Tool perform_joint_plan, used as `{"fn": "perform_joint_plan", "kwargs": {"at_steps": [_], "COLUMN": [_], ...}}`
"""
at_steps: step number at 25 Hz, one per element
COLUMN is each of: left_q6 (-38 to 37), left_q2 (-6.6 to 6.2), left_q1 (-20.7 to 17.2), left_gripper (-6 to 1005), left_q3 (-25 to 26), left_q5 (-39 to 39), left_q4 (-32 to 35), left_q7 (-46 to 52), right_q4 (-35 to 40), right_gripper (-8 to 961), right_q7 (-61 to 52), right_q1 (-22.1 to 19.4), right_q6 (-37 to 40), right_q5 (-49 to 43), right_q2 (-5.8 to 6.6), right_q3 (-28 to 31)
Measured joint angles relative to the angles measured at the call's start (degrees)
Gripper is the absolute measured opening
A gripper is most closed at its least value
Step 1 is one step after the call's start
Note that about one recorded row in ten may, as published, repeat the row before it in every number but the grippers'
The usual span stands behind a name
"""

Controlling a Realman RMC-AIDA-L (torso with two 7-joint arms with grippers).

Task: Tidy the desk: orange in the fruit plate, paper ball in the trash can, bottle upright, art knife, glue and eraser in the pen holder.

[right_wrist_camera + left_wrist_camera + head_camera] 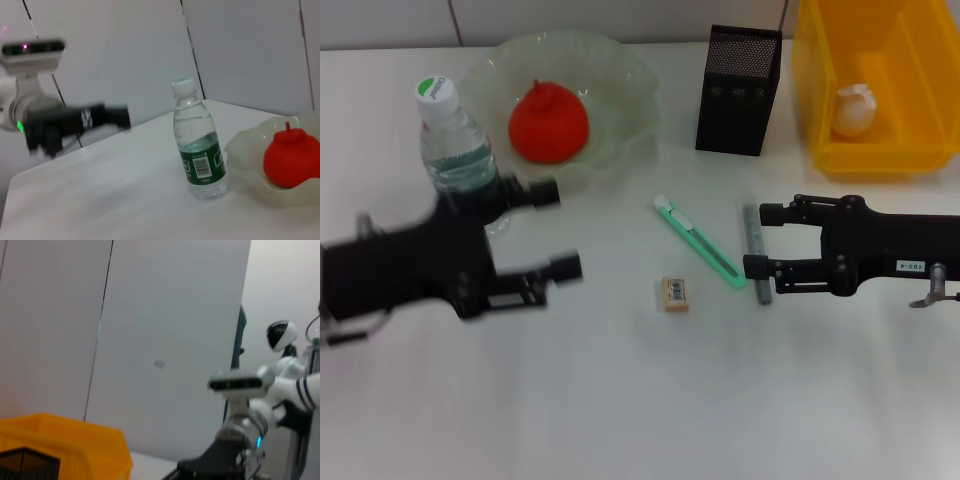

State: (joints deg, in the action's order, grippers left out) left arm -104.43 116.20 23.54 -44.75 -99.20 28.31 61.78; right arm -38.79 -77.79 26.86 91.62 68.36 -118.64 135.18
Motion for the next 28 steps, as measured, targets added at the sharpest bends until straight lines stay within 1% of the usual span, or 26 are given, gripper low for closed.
{"fn": "perform_joint_plan", "kwargs": {"at_steps": [1, 3, 5, 9, 10, 11, 14, 15, 16, 17, 19, 20, 21, 22, 24, 25, 26, 28], "left_q6": [0.00, 2.46, 5.29, 9.50, 9.98, 9.98, 9.98, 9.95, 9.95, 9.97, 10.04, 10.07, 10.07, 10.08, 10.07, 10.08, 10.07, 10.07], "left_q2": [0.00, 0.66, 1.03, 1.46, 1.54, 1.54, 1.62, 1.64, 1.68, 1.70, 1.76, 1.78, 1.82, 1.86, 1.90, 1.90, 1.90, 1.91], "left_q1": [0.00, -0.74, -1.18, -1.37, -1.40, -1.40, -1.48, -1.48, -1.48, -1.49, -1.48, -1.47, -1.43, -1.40, -1.35, -1.34, -1.33, -1.32], "left_gripper": [853, 852, 852, 851, 851, 851, 850, 850, 849, 849, 849, 849, 848, 848, 848, 847, 847, 847], "left_q3": [0.00, -0.01, -0.02, -0.05, -0.04, -0.04, 0.11, 0.13, 0.11, 0.08, 0.03, 0.00, -0.02, -0.04, -0.04, -0.05, -0.06, -0.06], "left_q5": [0.00, -1.86, -3.96, -7.26, -7.64, -7.64, -7.76, -7.76, -7.77, -7.78, -7.81, -7.82, -7.82, -7.83, -7.84, -7.85, -7.85, -7.85], "left_q4": [0.00, -1.94, -3.06, -4.66, -5.02, -5.02, -5.21, -5.21, -5.22, -5.22, -5.24, -5.25, -5.26, -5.27, -5.28, -5.28, -5.28, -5.29], "left_q7": [0.00, -4.25, -6.57, -8.56, -8.87, -8.87, -8.89, -8.83, -8.81, -8.79, -8.76, -8.71, -8.67, -8.59, -8.51, -8.46, -8.42, -8.38], "right_q4": [0.00, -0.04, -0.18, -0.77, -2.04, -2.04, -7.58, -13.21, -13.21, -15.84, -21.41, -25.64, -25.64, -27.04, -28.37, -28.82, -28.82, -28.94], "right_gripper": [802, 803, 803, 802, 802, 802, 803, 803, 803, 803, 803, 803, 803, 803, 803, 803, 802, 802], "right_q7": [0.00, -0.42, -1.41, -3.35, -5.77, -5.77, -14.11, -22.19, -22.19, -26.40, -34.95, -43.50, -43.50, -47.54, -53.82, -59.72, -59.72, -62.85], "right_q1": [0.00, 0.25, 0.81, 1.36, 1.57, 1.57, 2.57, 4.30, 4.30, 5.24, 7.61, 10.21, 10.21, 11.85, 14.68, 17.78, 17.78, 20.34], "right_q6": [0.00, 0.02, 0.06, 0.25, 0.61, 0.61, 2.84, 4.95, 4.95, 5.76, 7.05, 8.01, 8.01, 8.43, 9.09, 9.96, 9.96, 10.47], "right_q5": [0.00, 0.01, -0.10, -0.29, -0.46, -0.46, -2.46, -5.45, -5.45, -7.36, -11.45, -15.48, -15.48, -17.51, -20.75, -24.32, -24.32, -26.88], "right_q2": [0.00, 0.09, 0.29, 0.70, 0.97, 0.97, 1.46, 1.70, 1.70, 1.74, 1.90, 2.50, 2.50, 3.17, 4.07, 4.66, 4.66, 4.60], "right_q3": [0.00, -0.01, -0.04, -0.37, -0.55, -0.55, -0.64, -0.63, -0.63, -0.65, -1.20, -3.59, -3.59, -5.91, -9.57, -12.44, -12.44, -13.89]}}
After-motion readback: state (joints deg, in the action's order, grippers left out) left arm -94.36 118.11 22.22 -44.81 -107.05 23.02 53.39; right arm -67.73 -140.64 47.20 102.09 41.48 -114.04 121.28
